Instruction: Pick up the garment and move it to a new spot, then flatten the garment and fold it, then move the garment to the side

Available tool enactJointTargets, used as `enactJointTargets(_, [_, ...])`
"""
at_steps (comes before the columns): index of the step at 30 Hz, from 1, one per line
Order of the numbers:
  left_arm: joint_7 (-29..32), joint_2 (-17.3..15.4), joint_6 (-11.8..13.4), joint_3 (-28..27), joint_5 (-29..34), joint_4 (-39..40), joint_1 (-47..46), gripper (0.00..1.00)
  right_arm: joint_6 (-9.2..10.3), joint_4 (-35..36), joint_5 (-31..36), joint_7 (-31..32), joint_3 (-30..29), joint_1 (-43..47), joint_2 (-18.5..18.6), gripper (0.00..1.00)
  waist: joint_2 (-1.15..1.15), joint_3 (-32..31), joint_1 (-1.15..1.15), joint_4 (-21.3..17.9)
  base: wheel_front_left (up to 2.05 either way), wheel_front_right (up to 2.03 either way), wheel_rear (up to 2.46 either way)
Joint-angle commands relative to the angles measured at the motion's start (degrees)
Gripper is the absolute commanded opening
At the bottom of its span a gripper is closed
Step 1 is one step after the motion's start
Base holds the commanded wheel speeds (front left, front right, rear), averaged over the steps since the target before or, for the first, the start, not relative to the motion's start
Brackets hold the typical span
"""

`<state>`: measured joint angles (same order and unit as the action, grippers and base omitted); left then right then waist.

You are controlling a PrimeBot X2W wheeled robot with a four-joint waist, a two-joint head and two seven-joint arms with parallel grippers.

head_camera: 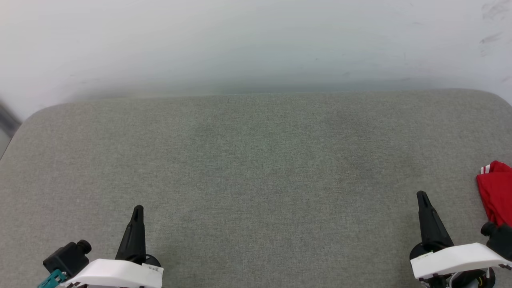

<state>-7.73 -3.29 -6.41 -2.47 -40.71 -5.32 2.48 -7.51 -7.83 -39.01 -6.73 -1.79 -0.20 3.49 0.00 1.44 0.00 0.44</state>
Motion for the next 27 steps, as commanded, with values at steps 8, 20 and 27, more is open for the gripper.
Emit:
enactJointTargets(8, [1.63, -0.59, -0.33, -0.46, -7.4, -0.54, -2.45, 0.0, 0.01, -0.3, -7.77, 1.55, -0.5, -2.44, 0.6, 0.0, 0.0, -0.1, 0.0, -0.04, 0.0, 0.0, 0.0])
enactJointTargets(20, [3.78, -0.68, -0.52, -0.83, -16.15, -2.06, -3.67, 0.0, 0.01, -1.4, -16.78, 3.54, -0.96, -3.17, 0.66, 0.0, 0.0, -0.27, 0.0, -0.09, 0.0, 0.0, 0.0])
enactJointTargets(27, [4.99, -0.71, -0.63, -1.04, -20.8, -2.88, -4.38, 0.0, 0.01, -2.0, -21.59, 4.61, -1.24, -3.64, 0.67, 0.0, 0.0, -0.36, 0.0, -0.13, 0.0, 0.0, 0.0])
